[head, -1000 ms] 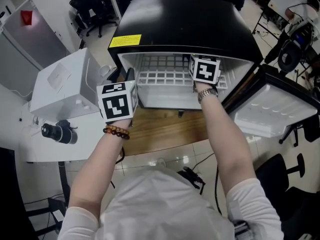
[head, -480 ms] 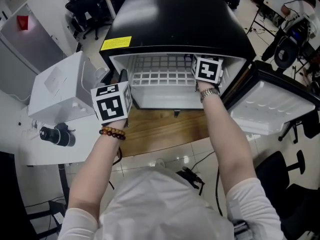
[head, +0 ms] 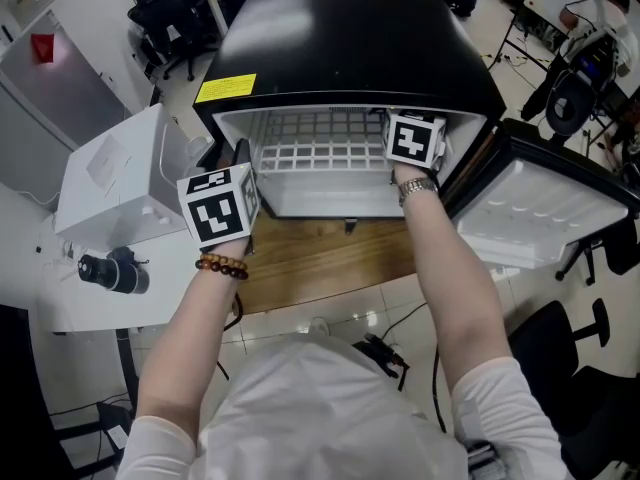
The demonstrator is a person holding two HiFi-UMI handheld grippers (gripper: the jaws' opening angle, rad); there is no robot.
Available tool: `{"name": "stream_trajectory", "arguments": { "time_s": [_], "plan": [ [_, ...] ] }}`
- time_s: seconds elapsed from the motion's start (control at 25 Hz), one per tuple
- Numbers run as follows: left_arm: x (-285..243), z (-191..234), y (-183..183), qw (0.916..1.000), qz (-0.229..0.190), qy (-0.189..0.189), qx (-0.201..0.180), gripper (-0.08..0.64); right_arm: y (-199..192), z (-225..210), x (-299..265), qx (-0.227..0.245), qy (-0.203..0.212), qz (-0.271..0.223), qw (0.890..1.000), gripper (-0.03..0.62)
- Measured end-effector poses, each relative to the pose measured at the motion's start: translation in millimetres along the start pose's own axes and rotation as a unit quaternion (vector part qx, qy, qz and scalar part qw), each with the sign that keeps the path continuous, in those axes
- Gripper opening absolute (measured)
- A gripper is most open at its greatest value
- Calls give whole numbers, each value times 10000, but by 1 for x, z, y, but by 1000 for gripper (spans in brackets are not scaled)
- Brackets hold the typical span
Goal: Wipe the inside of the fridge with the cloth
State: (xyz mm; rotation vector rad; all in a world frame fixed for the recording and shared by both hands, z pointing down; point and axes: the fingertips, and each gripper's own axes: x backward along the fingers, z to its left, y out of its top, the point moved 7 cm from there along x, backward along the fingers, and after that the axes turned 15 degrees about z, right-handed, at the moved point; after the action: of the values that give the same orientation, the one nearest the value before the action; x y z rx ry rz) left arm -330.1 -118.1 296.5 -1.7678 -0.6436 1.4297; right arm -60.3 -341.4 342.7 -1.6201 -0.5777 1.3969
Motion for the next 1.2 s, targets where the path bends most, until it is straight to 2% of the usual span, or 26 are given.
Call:
{"name": "stream_trajectory", "arguments": {
  "time_s": [0.16, 0.32, 0.56, 0.84, 1.04, 1.2],
  "plan": [
    [0, 0, 0, 10000, -1, -37, 13, 153, 0, 1, 7, -48, 47, -147, 9999, 67],
    [0, 1, 0, 10000, -25, -89, 21, 153, 10, 21, 25, 69, 455, -616, 9970, 67],
    [1, 1, 0, 9998, -50, -218, 0, 153, 12, 80, 47, 278, 1246, -781, 9887, 67],
    [2, 3, -1, 9991, -62, -392, -127, 153, 3, 159, 50, 477, 2044, -465, 9766, 67],
    [2, 3, -3, 9985, -22, -480, -262, 153, -4, 198, 41, 611, 2341, -205, 9701, 67],
    [2, 3, -3, 9981, -56, -513, -328, 153, -12, 218, 30, 723, 2426, 163, 9673, 67]
  ]
}}
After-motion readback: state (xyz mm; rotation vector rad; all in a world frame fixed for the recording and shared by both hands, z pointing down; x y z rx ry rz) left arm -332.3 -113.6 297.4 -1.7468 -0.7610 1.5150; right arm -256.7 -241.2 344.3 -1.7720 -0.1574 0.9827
